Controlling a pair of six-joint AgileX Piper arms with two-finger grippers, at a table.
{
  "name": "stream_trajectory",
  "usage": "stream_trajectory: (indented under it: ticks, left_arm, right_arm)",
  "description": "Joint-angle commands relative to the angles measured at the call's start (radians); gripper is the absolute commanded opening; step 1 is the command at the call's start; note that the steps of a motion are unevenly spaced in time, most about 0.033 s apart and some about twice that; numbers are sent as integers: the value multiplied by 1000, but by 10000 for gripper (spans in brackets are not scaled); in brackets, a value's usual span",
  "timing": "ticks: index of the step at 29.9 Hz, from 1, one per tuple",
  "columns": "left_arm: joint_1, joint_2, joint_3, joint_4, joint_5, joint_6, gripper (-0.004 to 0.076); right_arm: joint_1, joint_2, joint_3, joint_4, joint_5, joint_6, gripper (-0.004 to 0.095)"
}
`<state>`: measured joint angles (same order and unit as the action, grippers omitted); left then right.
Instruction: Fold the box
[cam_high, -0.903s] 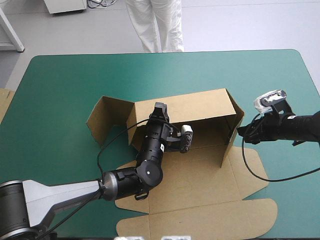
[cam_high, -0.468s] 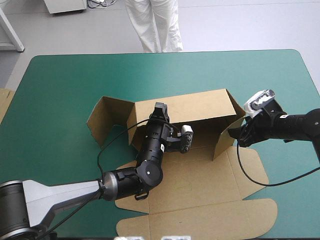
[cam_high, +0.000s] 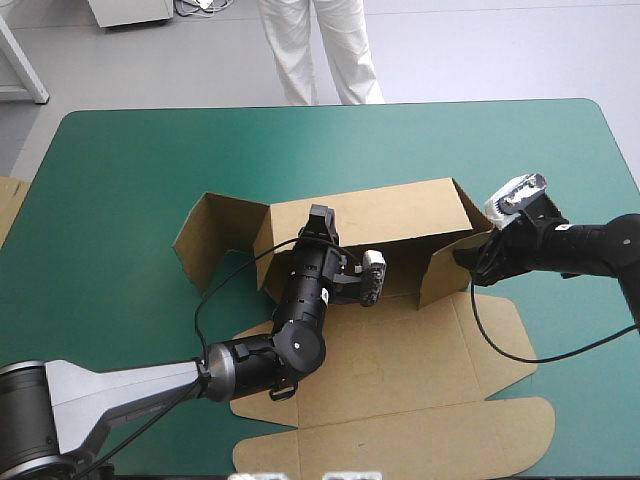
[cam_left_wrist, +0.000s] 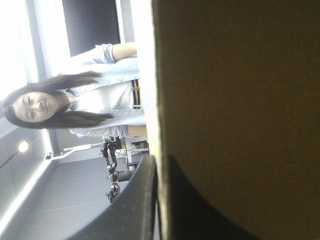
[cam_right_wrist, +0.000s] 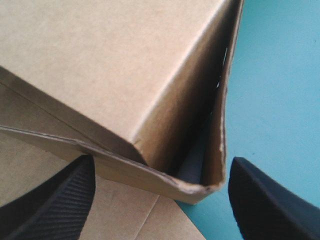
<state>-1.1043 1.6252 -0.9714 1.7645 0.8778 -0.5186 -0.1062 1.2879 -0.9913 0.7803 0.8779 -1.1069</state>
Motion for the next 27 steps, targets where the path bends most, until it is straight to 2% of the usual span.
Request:
stream_trajectory:
  ticks: [1, 9, 11, 15, 22, 24, 27]
  left_arm:
    - [-1, -24, -18, -14, -3, -10, -10]
    - [-1, -24, -18, -14, -3, -10, -10]
    - [-1, -24, -18, -14, -3, -10, -10]
    - [-1, -24, -18, -14, -3, -10, -10]
    - [-1, -24, -18, -14, -3, -10, -10]
    - [-1, -24, -18, -14, -5, -10, -10]
    - [-1, -24, -18, -14, -7, -10, -10]
  right_arm:
    - [4, 6, -20, 75, -33, -16, 695]
    - [76, 14, -20, 83, -69, 27, 696]
    - [109, 14, -20, 53, -115, 87, 692]
    - [177, 14, -20, -49, -206, 192, 606]
    - [241, 16, -20, -109, -271, 290, 568]
    - [241, 16, -20, -114, -276, 316, 494]
    - [241, 16, -20, -116, -270, 316, 265]
